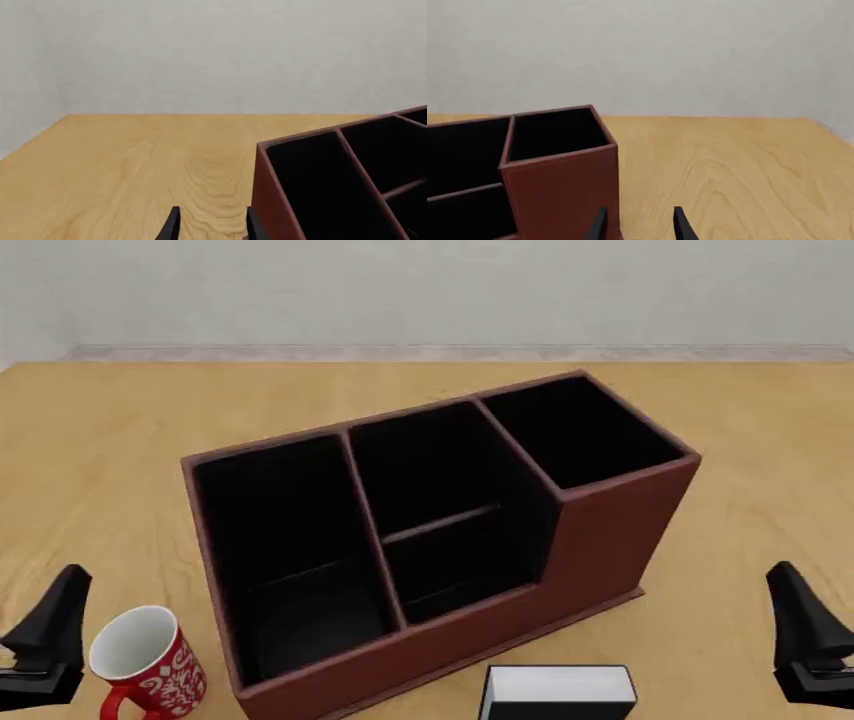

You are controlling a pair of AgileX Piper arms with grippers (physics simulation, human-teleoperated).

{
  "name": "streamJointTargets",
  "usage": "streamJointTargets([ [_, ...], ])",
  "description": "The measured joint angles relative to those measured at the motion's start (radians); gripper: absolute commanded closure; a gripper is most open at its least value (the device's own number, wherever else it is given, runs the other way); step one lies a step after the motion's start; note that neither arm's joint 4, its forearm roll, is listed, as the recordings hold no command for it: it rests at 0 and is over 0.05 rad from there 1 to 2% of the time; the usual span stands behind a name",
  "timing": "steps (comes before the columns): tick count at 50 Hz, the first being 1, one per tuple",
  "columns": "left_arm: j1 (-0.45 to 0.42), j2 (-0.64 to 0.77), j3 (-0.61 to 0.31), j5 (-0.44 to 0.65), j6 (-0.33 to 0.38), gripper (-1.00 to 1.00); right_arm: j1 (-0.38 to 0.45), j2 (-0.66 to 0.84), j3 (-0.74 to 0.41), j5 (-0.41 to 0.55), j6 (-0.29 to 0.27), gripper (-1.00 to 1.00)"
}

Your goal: Pick up the book and place it in the right compartment of the caddy.

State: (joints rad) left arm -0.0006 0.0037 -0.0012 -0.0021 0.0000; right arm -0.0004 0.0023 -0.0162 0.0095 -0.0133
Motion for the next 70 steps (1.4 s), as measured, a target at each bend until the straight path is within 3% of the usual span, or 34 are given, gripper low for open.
streamJointTargets([
  [22,0.001,0.002,-0.001,-0.002,0.000,-1.00,0.047,0.005,-0.135,0.128,-0.055,-1.00],
  [51,0.001,0.005,-0.001,-0.005,0.001,-1.00,0.246,0.086,-0.521,0.470,-0.252,-1.00],
  [70,0.002,0.007,-0.001,-0.006,0.000,-1.00,0.381,0.210,-0.683,0.614,-0.360,-1.00],
])
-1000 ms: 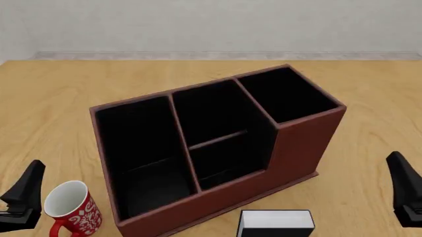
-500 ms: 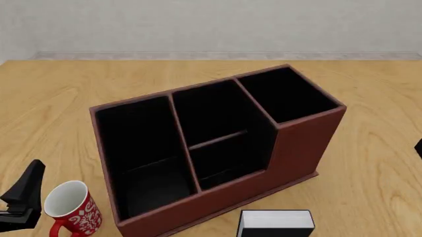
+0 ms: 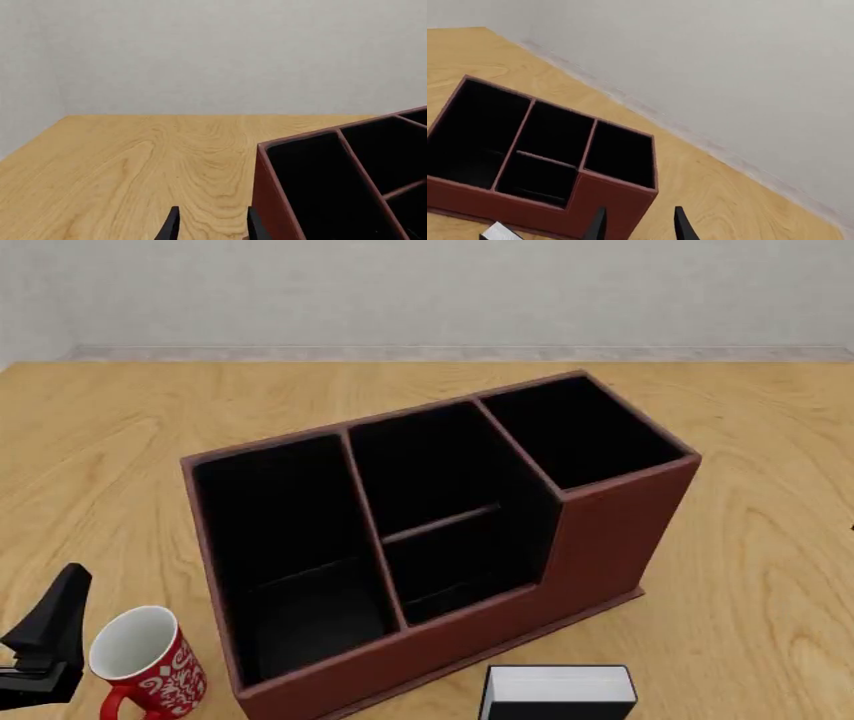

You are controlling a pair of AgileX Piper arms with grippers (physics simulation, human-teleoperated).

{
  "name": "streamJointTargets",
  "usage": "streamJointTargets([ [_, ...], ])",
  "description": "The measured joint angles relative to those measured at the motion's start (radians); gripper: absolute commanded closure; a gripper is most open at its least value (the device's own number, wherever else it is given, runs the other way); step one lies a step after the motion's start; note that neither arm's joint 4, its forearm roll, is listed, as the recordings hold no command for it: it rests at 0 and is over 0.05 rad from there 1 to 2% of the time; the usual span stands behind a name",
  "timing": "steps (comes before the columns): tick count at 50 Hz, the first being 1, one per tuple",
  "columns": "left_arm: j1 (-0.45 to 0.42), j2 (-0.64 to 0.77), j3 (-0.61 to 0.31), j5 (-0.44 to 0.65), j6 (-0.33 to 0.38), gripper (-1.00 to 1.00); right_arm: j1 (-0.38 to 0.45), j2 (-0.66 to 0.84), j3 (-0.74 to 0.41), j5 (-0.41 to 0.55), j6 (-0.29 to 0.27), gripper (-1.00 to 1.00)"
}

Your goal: Pick up the book and place it in the right compartment of the caddy.

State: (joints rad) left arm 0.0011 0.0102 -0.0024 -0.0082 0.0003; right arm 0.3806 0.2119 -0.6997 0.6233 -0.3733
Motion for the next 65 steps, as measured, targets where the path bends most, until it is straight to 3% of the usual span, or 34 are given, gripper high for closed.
streamJointTargets([
  [27,0.000,-0.001,0.000,0.002,0.000,-1.00,0.180,0.180,-0.154,0.152,-0.086,-1.00],
  [65,0.000,0.001,0.001,-0.001,0.000,-1.00,0.399,0.359,-0.157,0.182,-0.036,-1.00],
])
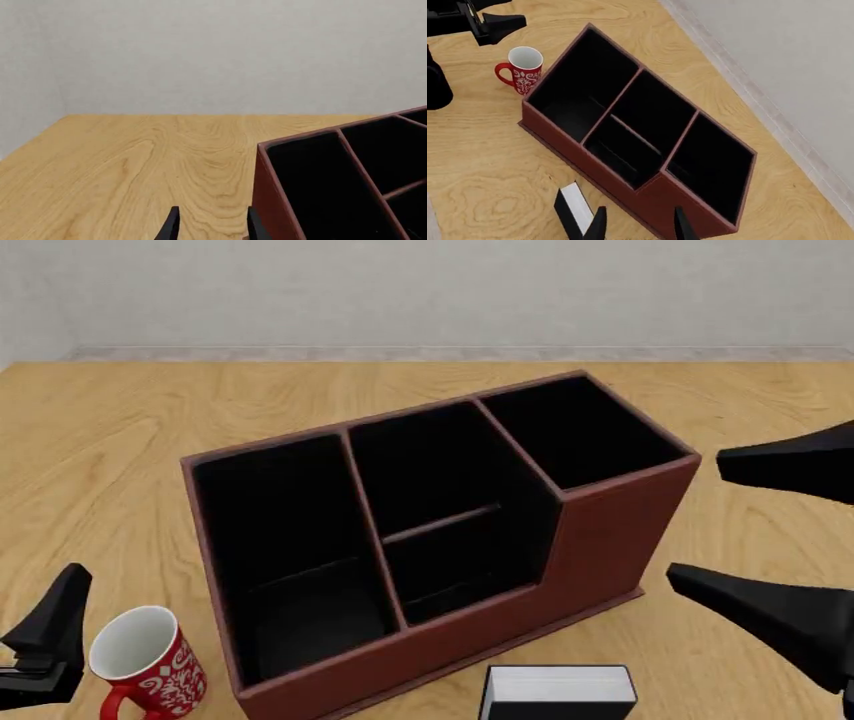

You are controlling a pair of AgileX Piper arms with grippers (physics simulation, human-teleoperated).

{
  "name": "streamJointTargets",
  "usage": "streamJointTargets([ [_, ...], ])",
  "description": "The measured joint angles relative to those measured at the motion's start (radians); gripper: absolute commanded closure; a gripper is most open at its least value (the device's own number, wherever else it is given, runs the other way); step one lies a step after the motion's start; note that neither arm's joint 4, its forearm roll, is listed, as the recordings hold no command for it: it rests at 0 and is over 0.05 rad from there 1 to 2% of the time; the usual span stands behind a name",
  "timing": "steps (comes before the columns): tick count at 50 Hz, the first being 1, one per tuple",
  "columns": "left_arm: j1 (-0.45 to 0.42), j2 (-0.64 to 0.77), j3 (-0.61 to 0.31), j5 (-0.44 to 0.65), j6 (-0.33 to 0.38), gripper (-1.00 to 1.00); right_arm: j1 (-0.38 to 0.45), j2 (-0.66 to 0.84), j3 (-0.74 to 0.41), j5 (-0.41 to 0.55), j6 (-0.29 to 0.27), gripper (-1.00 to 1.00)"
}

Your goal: Pick up the book and place it in the right compartment of the caddy.

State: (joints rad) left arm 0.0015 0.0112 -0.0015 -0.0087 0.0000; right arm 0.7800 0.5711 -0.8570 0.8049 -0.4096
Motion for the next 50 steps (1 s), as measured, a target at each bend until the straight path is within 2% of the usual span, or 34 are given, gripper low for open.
streamJointTargets([
  [31,0.000,0.000,0.000,0.000,0.000,-1.00,0.160,0.066,0.054,-0.008,0.077,-1.00],
  [50,0.000,0.000,0.000,0.000,0.000,-1.00,0.225,0.104,0.089,-0.037,0.124,-1.00],
])
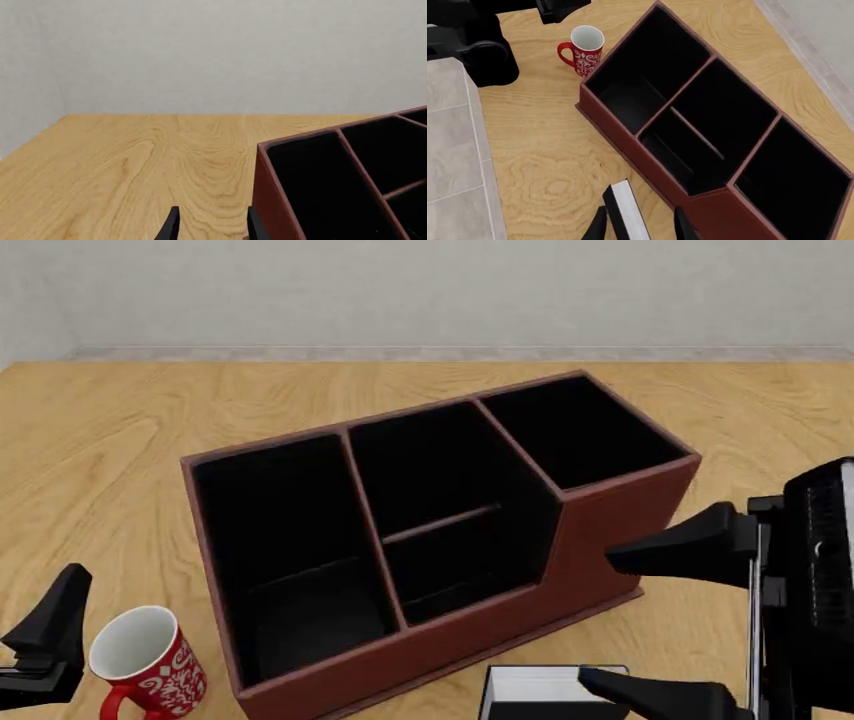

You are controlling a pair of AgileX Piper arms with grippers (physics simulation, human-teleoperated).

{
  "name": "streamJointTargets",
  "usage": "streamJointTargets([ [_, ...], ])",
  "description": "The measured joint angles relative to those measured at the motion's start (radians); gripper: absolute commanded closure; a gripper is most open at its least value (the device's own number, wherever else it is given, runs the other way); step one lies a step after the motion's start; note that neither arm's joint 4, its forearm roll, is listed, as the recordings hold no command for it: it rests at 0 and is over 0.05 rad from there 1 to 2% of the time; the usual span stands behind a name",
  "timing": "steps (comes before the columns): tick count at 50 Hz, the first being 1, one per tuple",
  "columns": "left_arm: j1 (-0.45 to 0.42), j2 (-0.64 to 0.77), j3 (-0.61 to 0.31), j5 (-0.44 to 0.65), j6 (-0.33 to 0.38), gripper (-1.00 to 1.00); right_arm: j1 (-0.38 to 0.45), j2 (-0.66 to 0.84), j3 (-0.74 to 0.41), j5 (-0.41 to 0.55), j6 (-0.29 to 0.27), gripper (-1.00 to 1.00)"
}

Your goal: Pick up the book and place it in the right compartment of the caddy.

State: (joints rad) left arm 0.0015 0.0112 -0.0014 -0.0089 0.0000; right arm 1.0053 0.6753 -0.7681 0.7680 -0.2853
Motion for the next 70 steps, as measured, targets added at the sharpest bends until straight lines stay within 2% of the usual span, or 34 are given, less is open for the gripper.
streamJointTargets([
  [44,0.000,0.001,0.000,-0.001,0.000,-1.00,0.047,0.093,0.116,-0.098,0.047,-1.00],
  [70,0.001,0.003,0.000,-0.002,0.000,-1.00,0.014,0.120,0.177,-0.134,0.042,-1.00],
])
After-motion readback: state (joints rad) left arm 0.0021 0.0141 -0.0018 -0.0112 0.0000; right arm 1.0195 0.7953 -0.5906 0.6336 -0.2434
